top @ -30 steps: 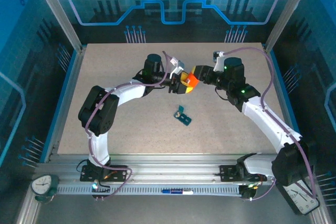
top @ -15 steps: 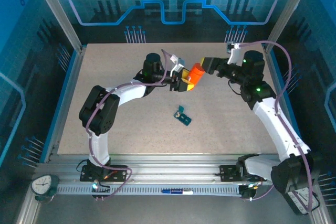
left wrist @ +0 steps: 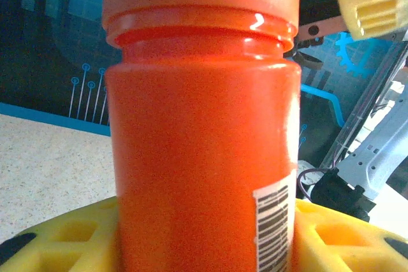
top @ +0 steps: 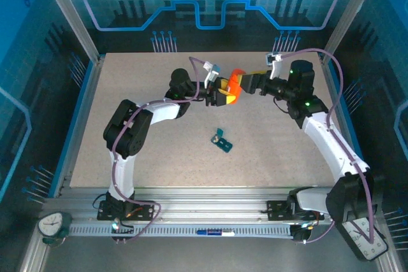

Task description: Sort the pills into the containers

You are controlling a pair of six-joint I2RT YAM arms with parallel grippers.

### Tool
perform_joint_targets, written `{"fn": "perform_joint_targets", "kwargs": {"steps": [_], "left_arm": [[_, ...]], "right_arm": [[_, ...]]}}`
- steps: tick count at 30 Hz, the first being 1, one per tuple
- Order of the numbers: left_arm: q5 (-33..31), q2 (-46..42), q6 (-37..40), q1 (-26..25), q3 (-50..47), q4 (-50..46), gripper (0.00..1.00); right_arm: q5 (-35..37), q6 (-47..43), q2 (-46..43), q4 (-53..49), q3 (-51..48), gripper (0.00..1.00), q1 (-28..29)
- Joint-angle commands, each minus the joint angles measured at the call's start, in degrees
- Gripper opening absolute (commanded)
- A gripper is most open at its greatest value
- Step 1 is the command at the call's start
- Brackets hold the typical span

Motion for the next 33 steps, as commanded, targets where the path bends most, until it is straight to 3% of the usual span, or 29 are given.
{"fn": "perform_joint_targets", "kwargs": {"steps": [1,10,17,23,33], "left_arm": [[0.9,-0.1,0.1,0.4,1.0,2.6,0.00],[1.4,-0.6,0.9,0.4,1.4,1.2,0.00],[1.5,-0.8,1.1,0.4,1.2,1.1,0.00],[1.4,-0.9,1.2,0.5,1.2,0.9,0.00],[2.7,-1.7,3.6,1.1,1.4,-3.5,0.00]], "right_arm": [[1.2,-3.4,1.7,-3.2,4.2,0.84,2.4],[2.7,-4.5,4.8,-4.3,7.7,0.78,4.6],[1.3,-4.2,6.1,-4.6,8.5,0.54,4.8],[0.0,-6.1,6.6,-6.2,8.8,0.40,4.9],[-13.9,-16.7,12.5,-14.3,16.3,0.21,-0.3]]}}
